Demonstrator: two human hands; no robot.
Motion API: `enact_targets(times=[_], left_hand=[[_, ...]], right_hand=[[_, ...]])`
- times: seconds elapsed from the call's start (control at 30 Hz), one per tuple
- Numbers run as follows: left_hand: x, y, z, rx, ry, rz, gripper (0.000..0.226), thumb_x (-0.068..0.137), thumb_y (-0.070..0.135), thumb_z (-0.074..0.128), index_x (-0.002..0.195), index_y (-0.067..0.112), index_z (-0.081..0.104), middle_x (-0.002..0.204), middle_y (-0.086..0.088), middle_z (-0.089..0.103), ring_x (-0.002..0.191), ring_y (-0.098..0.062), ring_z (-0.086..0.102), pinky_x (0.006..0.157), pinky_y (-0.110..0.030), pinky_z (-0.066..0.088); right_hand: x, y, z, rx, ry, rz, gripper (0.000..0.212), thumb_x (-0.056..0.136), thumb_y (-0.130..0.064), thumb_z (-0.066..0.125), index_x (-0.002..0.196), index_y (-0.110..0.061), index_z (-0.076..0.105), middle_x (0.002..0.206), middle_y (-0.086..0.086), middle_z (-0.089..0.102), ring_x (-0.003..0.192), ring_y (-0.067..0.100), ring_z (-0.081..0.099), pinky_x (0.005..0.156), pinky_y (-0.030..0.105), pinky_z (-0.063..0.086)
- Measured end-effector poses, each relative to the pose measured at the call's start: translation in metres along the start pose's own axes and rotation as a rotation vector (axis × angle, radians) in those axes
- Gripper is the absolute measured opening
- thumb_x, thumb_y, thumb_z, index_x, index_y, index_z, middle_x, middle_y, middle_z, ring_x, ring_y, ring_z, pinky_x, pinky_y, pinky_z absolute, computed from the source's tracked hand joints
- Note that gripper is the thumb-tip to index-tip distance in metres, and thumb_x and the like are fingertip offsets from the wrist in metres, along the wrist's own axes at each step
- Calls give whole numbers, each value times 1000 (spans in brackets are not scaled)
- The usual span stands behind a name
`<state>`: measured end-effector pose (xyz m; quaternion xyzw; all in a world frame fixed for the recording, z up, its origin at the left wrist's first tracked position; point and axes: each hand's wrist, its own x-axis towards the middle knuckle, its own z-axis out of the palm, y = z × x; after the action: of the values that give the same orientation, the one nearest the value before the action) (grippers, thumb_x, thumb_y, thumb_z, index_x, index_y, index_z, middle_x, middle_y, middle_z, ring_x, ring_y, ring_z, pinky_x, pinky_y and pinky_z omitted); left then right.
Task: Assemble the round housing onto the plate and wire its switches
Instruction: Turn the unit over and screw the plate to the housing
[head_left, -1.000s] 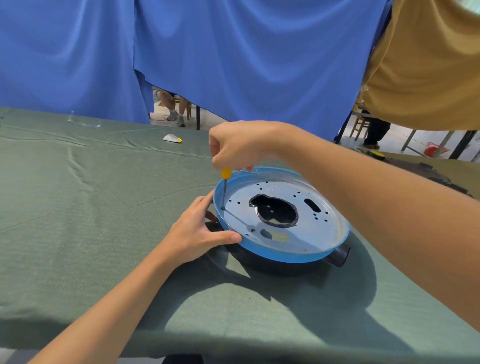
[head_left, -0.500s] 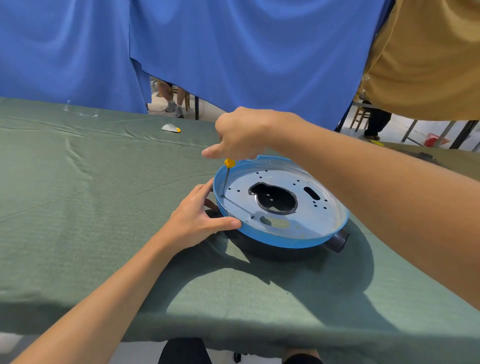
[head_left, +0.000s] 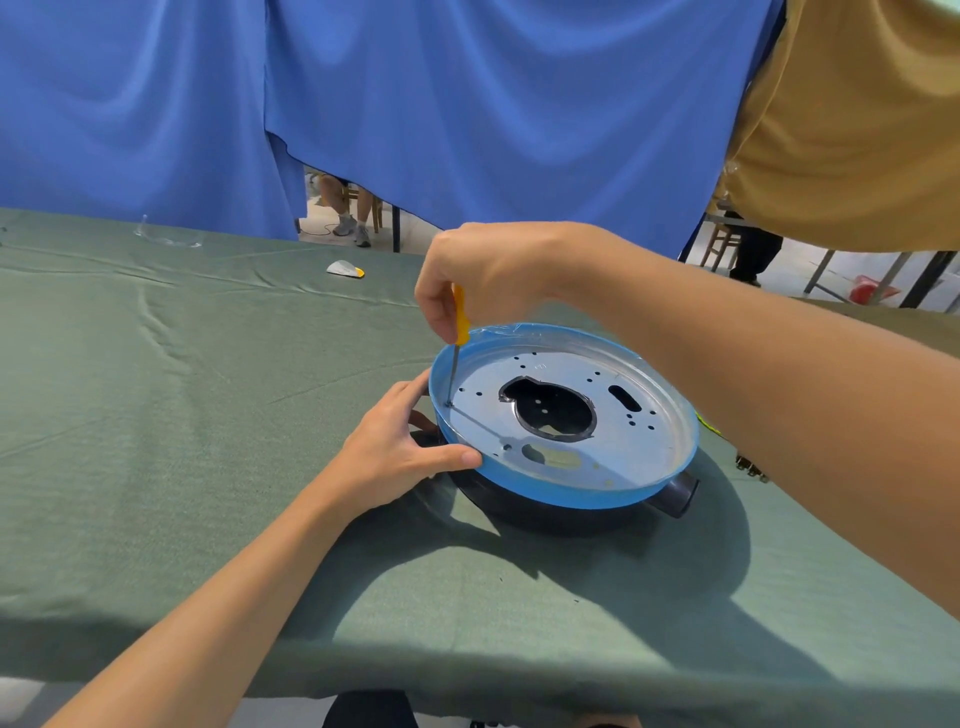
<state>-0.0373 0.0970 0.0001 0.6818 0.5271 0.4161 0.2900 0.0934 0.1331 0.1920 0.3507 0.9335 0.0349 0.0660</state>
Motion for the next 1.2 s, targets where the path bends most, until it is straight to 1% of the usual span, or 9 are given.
enact_targets(times=[0.2,0.33,0.47,0.63,0.77,0.9,0.97,1.07,1.2], left_hand=[[-1,1,-1,-12,-4,-1,102,36,94,63,128,66,30,122,30,46,106,2,55,88,-28,48],[0,0,0,-2,0,-2,109,38,90,65,137,56,33,122,28,46,106,2,55,89,-28,48],[0,-1,0,11,-3,1,106,43,84,67,139,56,32,121,32,44,104,5,54,85,-26,47],[0,0,-1,7,1,-7,118,40,90,65,145,48,34,121,32,45,105,4,54,85,-25,46],[-1,1,-1,8,-12,-6,109,43,85,67,142,53,32,121,32,44,103,5,54,86,-26,47],[-1,2,0,-19,-12,2,92,44,81,69,126,68,29,122,31,46,101,8,55,88,-29,50],[-1,2,-1,-22,-10,0,93,44,80,70,126,68,29,122,30,46,100,7,55,87,-29,50],[-1,3,0,-22,-14,-7,95,45,79,70,130,63,31,123,28,46,102,1,56,85,-27,49],[-2,2,-1,-24,-22,3,90,52,78,66,133,60,32,128,23,49,107,-3,56,78,-22,46]], right_hand=[[2,-2,2,6,-5,-4,16,87,-14,61,99,-24,66,82,-13,57,69,2,52,49,15,37],[9,4,12,-126,17,48,23,95,-23,52,109,-10,64,105,8,65,94,27,61,58,28,39],[8,6,14,-119,131,86,11,93,-25,59,88,-15,62,76,3,55,66,18,52,47,26,32],[11,1,18,-116,122,163,37,97,-44,49,73,-17,47,71,3,49,62,17,46,49,28,30],[7,-3,0,109,-10,152,25,90,-18,52,114,-12,59,90,6,69,66,18,59,47,21,41],[7,0,3,45,122,139,15,87,-8,56,98,-14,64,68,1,70,54,10,64,52,20,52],[11,2,9,51,178,149,9,91,-17,57,84,-12,61,66,6,68,54,18,66,53,27,54],[15,5,18,-56,258,210,40,96,-41,51,65,-19,40,68,2,45,57,18,45,48,29,31],[13,3,14,-9,82,226,41,92,-59,47,91,-18,55,76,-3,53,64,12,53,49,26,34]])
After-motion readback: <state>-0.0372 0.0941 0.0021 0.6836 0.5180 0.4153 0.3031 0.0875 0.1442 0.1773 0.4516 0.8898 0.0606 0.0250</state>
